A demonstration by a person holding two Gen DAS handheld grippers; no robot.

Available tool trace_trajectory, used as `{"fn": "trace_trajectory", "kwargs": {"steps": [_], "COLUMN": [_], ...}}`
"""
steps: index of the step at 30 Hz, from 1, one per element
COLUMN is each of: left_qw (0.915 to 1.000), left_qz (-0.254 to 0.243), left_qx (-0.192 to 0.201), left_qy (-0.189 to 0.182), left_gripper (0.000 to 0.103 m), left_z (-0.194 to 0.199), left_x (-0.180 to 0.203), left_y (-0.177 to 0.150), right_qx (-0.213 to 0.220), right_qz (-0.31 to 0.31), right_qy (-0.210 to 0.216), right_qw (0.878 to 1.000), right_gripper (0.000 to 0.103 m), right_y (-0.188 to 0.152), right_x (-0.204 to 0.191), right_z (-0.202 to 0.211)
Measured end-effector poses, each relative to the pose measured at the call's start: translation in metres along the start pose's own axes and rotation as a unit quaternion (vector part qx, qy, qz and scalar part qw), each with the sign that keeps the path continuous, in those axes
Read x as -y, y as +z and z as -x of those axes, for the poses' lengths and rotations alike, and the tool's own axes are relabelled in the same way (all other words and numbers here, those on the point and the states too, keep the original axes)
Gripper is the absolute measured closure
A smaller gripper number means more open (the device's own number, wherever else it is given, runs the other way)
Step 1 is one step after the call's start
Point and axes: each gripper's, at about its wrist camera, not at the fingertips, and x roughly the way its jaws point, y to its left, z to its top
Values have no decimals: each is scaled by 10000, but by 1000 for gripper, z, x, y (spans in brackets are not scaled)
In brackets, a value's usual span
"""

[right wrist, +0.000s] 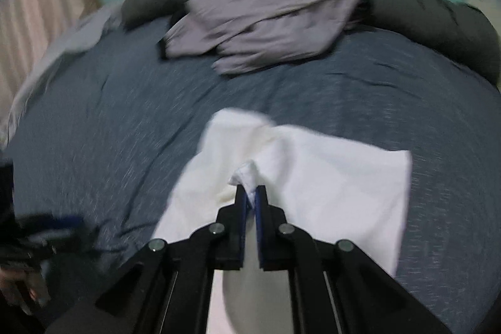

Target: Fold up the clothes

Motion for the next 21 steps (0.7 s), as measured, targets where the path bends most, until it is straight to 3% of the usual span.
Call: {"fn": "trace_trajectory", "kwargs": {"steps": [7, 21], "left_qw": [9999, 9994], "left_qz": [-71, -150], "left_qx": [-135, -290], "left_qy": [34, 97], "left_gripper": [45, 45], "left_z": [-12, -21], "left_x": [3, 2], "left_y": [-3, -8], "right_qx": [-99, -240], "right_qz": [-528, -1456], "right_qy": [-372, -668], "right_qw": [9979, 9868], "right_gripper": [98, 98], "right_y": [4, -1], "right_x": [73, 145], "right_z": [-1, -39]}}
